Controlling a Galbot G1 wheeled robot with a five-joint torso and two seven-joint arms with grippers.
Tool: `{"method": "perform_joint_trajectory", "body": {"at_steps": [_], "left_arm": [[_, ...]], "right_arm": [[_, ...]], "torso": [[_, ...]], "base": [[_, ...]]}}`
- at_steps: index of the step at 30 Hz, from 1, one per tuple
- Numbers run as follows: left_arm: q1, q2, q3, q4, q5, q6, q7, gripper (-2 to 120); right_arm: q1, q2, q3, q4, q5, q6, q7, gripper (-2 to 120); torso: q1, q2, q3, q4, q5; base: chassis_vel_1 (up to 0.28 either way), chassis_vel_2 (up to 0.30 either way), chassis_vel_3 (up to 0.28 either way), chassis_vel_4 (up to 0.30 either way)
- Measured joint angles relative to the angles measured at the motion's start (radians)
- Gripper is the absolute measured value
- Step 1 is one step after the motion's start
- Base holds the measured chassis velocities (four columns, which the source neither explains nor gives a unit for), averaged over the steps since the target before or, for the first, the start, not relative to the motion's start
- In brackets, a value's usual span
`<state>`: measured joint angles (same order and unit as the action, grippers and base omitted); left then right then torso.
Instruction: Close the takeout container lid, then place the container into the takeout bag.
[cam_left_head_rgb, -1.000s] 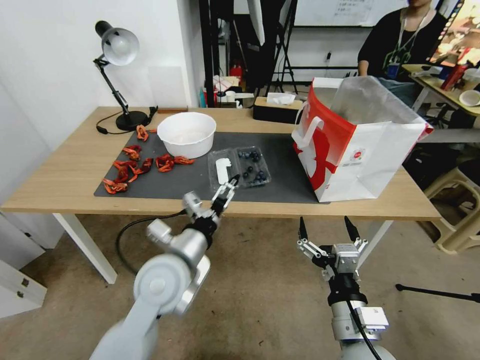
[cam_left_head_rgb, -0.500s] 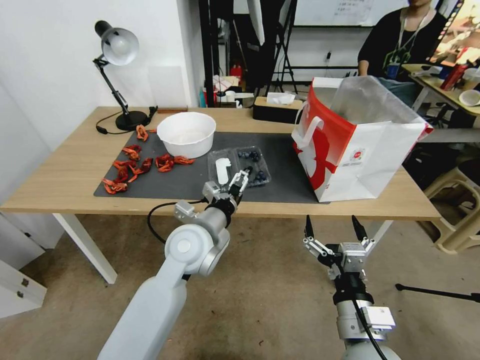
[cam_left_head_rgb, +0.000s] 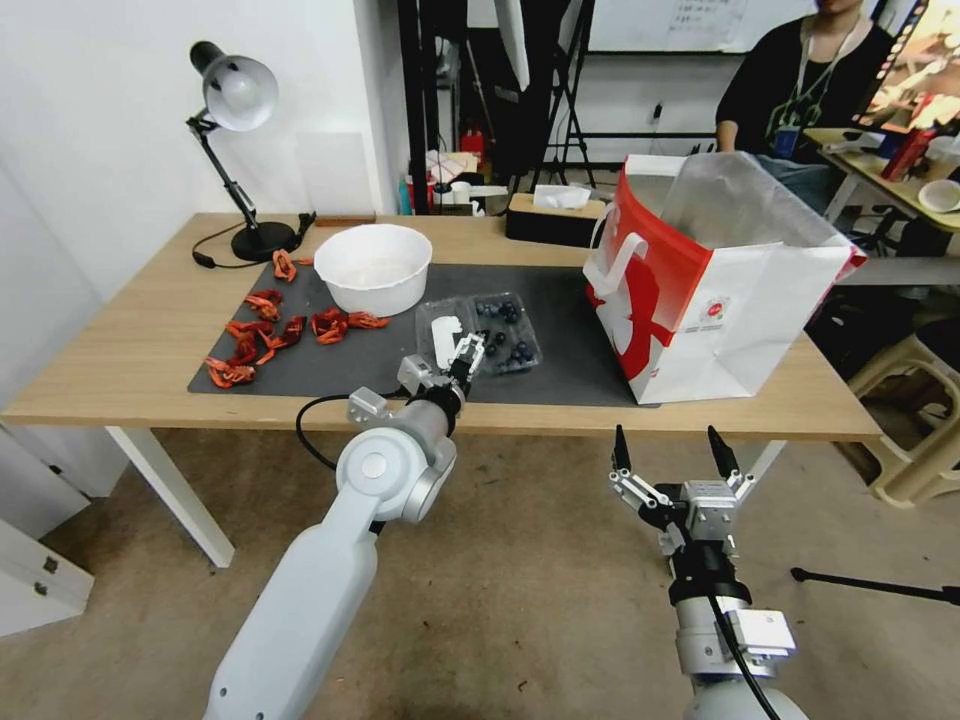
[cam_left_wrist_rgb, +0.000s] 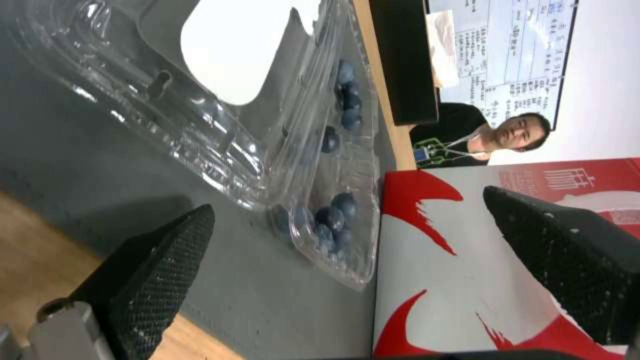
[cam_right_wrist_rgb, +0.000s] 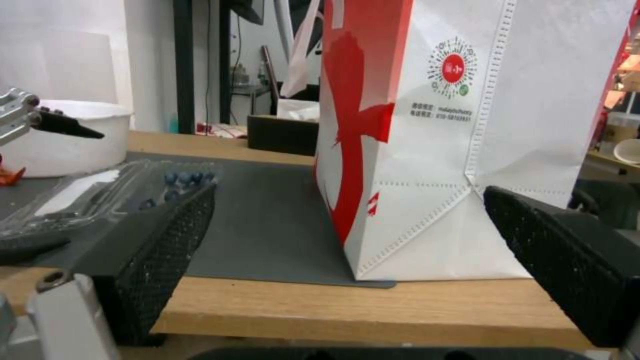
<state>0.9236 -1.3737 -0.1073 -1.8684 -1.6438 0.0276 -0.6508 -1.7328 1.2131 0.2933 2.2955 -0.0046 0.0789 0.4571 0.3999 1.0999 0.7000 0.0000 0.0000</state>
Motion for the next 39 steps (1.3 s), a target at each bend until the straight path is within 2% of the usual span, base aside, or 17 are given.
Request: {"method": "perform_joint_trajectory", "body": {"at_steps": [4,12,14,16,18,19,22,23,26,31,39], "left_arm": [[-0.007,-0.001,0.005,0.021,0.030,-0.011,0.010,100],[0.002,0.014,0.026,0.032,0.166,-0.048,0.085,100],[0.018,0.027,0.042,0.022,0.250,-0.061,0.127,100],[0.021,0.029,0.046,0.020,0.264,-0.064,0.135,100],[0.035,0.039,0.068,0.017,0.357,-0.082,0.185,100],[0.035,0.039,0.068,0.017,0.357,-0.082,0.185,100],[0.044,0.050,0.100,0.031,0.507,-0.122,0.252,100],[0.044,0.050,0.100,0.031,0.507,-0.122,0.252,100],[0.044,0.057,0.120,0.052,0.632,-0.160,0.312,100],[0.027,0.065,0.140,0.065,0.687,-0.188,0.350,100],[-0.030,0.075,0.180,0.080,0.653,-0.201,0.375,100]], "right_arm": [[0.000,0.001,0.002,0.000,0.000,0.000,0.001,100],[0.002,0.005,0.000,-0.006,0.000,0.003,0.001,100],[0.002,0.007,-0.004,-0.009,-0.002,0.005,0.001,100],[0.002,0.007,-0.005,-0.010,-0.002,0.006,0.001,100],[0.003,0.010,-0.009,-0.013,-0.007,0.008,0.000,100],[0.003,0.010,-0.009,-0.013,-0.007,0.008,0.000,100],[0.001,0.011,-0.011,-0.015,-0.011,0.012,-0.001,100],[0.001,0.011,-0.011,-0.015,-0.011,0.012,-0.001,100],[-0.003,0.011,-0.010,-0.015,-0.015,0.016,-0.002,100],[-0.004,0.011,-0.008,-0.016,-0.016,0.018,-0.002,100],[0.000,0.014,-0.007,-0.021,-0.016,0.018,-0.003,100]], "torso": [[0.000,0.000,0.000,0.0000,0.0000],[0.000,0.000,0.000,-0.0001,0.0000],[0.000,0.000,0.000,0.0000,0.0000],[0.000,0.000,0.000,0.0000,0.0000],[0.000,0.000,0.000,0.0000,-0.0001],[0.000,0.000,0.000,0.0000,-0.0001],[0.000,0.000,0.000,0.0000,-0.0001],[0.000,0.000,0.000,0.0000,-0.0001],[0.000,0.000,0.000,0.0000,0.0000],[0.000,0.000,0.000,0.0000,0.0000],[0.000,0.000,0.000,0.0000,0.0001]], "base": [[0.000,0.000,0.000,0.000],[0.000,0.000,0.000,0.000],[0.000,0.000,0.000,0.000],[0.000,0.000,0.000,0.000],[0.000,0.000,0.000,0.000],[0.000,0.000,0.000,0.000],[0.000,0.000,0.000,0.000],[0.000,0.000,0.000,0.000],[0.000,0.000,0.000,0.000],[0.000,0.000,0.000,0.000],[0.000,0.000,0.000,0.000]]}}
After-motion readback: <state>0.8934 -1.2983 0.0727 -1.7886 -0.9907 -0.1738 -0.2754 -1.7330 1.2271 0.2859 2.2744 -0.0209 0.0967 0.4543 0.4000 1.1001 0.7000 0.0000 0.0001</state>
